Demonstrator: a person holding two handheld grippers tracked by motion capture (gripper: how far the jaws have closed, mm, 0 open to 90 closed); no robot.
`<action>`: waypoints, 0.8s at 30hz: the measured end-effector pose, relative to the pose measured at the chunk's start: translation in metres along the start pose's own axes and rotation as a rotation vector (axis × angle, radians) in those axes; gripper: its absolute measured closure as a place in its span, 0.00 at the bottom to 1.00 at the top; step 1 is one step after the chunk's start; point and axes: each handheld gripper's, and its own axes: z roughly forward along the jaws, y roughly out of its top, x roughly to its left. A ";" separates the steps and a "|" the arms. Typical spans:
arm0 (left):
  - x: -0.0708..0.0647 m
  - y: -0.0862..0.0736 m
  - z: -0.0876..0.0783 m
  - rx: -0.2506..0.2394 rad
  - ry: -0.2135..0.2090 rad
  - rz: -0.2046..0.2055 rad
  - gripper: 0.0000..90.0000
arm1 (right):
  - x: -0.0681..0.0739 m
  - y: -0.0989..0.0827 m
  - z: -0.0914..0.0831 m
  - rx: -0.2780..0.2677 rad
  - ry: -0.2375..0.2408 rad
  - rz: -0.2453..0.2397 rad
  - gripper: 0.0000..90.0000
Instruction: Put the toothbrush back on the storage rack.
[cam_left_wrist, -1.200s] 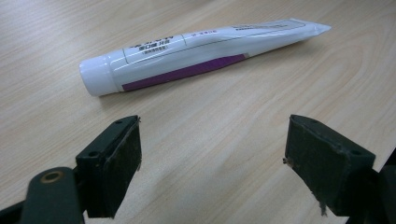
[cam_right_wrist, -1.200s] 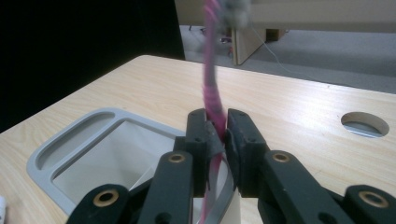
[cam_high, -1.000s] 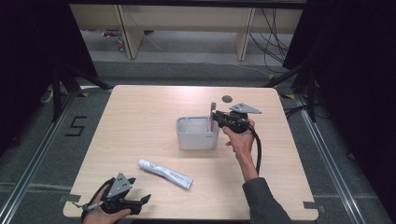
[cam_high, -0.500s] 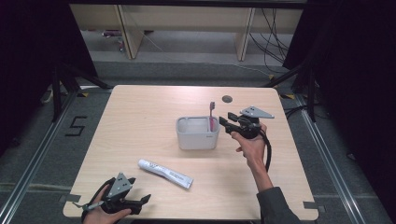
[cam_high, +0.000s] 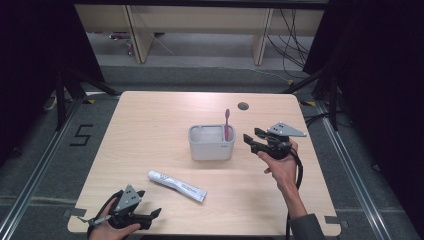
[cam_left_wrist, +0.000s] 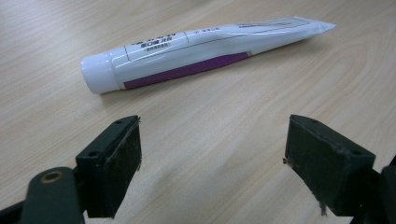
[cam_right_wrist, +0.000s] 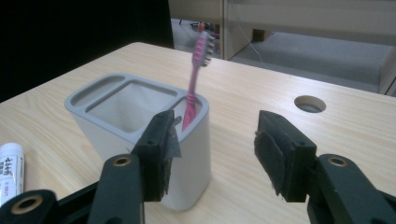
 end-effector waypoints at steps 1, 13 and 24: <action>0.000 0.000 0.000 0.000 -0.001 -0.001 0.20 | 0.001 -0.003 -0.003 -0.004 -0.005 0.024 0.53; 0.000 0.000 0.000 0.000 0.006 0.001 0.20 | -0.007 -0.018 -0.017 0.018 -0.001 0.049 0.50; 0.000 0.001 -0.001 -0.002 -0.008 -0.003 0.20 | -0.006 -0.022 -0.028 0.025 -0.006 0.035 0.43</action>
